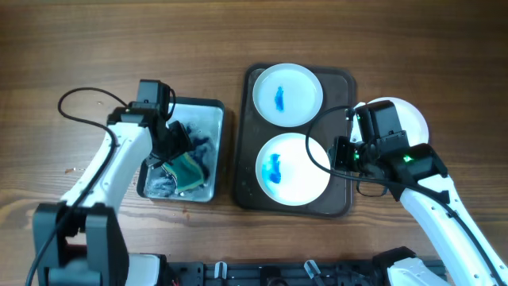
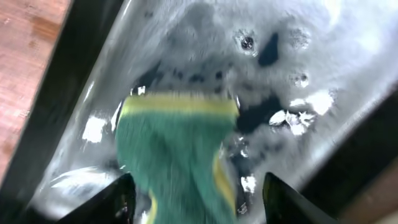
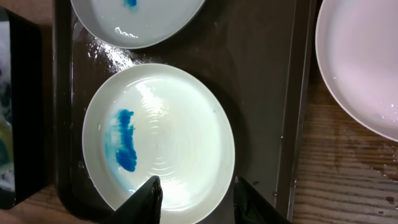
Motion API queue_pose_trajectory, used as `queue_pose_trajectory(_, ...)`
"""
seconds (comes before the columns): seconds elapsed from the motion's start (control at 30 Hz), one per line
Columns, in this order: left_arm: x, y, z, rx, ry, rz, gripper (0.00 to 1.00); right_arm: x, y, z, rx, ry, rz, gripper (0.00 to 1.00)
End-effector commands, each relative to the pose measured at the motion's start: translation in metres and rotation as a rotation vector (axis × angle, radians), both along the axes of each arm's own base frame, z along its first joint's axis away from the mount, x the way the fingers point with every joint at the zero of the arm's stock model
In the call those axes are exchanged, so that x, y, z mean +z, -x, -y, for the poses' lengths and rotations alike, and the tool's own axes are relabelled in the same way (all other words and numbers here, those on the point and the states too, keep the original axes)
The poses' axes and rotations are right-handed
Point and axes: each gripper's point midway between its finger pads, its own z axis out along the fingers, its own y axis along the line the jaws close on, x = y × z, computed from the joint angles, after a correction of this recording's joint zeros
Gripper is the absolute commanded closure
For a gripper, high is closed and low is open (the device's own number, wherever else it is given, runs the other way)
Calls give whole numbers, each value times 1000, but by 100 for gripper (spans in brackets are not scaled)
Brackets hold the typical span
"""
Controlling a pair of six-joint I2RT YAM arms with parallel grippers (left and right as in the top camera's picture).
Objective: Clean dirty plates on tray and stack at the side
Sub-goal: 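Grasp the green-yellow sponge in the basin with the left gripper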
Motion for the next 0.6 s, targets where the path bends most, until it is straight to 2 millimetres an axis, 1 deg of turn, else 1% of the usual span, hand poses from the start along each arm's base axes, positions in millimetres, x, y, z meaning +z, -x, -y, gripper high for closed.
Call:
queue_pose_trajectory(0.0,-35,13,-15,29,-94,-57,46,2,-3,0,-19,-1,1,62)
queue_pose_trajectory(0.03,-41,11,-19,31,-117,-56,59,2,-3,0,-22,-2,0,62)
queue_pose_trajectory(0.07,-45,9,-20,31,-125,-56,83,2,-3,0,-29,-5,-1,62)
queue_pose_trajectory(0.1,-48,5,-20,31,-123,-46,96,2,-3,0,-32,-7,-3,62)
queue_pose_trajectory(0.17,-48,0,-19,32,-121,-26,96,2,-2,0,-32,-6,-5,62)
queue_pose_trajectory(0.23,-41,-7,-17,20,-111,-1,96,2,-2,0,-32,-6,-6,62)
queue_pose_trajectory(0.37,-18,-19,-9,-40,-82,24,96,2,-2,0,-33,-5,-6,62)
queue_pose_trajectory(0.4,-10,-21,-8,-41,-75,20,94,2,-2,0,-33,-6,-6,62)
queue_pose_trajectory(0.43,-3,-21,-6,-47,-66,15,90,2,-2,0,-32,-6,-6,62)
queue_pose_trajectory(0.47,2,-21,-3,-65,-47,10,81,2,-2,0,-33,-5,-6,62)
queue_pose_trajectory(0.5,6,-20,0,-72,-32,5,69,2,-2,0,-32,-6,-6,63)
queue_pose_trajectory(0.57,12,-15,9,-80,19,-23,57,2,-2,0,-33,-5,-6,62)
